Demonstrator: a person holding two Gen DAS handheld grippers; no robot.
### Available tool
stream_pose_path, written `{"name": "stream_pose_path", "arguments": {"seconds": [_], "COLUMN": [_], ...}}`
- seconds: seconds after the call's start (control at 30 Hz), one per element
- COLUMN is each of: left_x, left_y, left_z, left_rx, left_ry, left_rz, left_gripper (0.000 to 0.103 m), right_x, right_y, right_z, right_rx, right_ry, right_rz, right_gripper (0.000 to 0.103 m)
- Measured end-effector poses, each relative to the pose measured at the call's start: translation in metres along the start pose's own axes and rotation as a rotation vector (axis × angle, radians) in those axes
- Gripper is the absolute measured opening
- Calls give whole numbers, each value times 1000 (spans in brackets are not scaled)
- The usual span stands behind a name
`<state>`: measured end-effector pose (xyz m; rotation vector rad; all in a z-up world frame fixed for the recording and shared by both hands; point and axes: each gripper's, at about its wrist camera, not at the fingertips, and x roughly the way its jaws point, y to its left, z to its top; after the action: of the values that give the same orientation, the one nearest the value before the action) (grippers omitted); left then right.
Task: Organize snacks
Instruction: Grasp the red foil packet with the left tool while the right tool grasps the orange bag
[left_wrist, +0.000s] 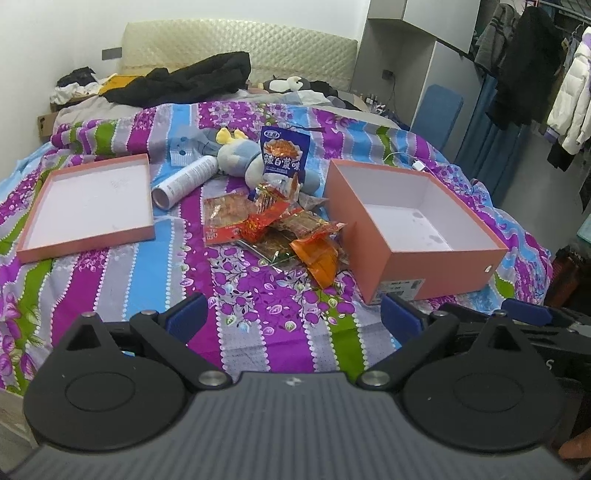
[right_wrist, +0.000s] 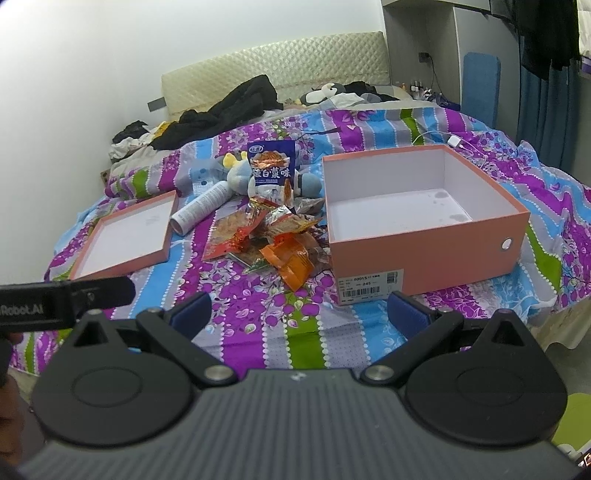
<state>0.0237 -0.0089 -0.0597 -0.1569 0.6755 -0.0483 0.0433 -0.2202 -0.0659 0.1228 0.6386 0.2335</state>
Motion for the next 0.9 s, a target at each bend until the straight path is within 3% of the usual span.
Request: {"name": "stream_pose_path", "arguments": {"seconds": [0.4,0.7,0.9], "left_x": [52,94,140], "left_y": [14,34,54], "left_z": [-2,7,11], "left_rx": [-35,-27,-34], "left_ry": [69,54,84], "left_rz": [-31,-33,-40], "left_gripper": [101,100,100], "right_x": [39,77,114], "right_y": [-2,10,32], "right_z": [-5,-8,-8], "right_rx": [-5,-106,-289], "right_ry": [19,14,-19], "right_rz": [-22,-52,-76], "right_gripper": [98,78,68]}}
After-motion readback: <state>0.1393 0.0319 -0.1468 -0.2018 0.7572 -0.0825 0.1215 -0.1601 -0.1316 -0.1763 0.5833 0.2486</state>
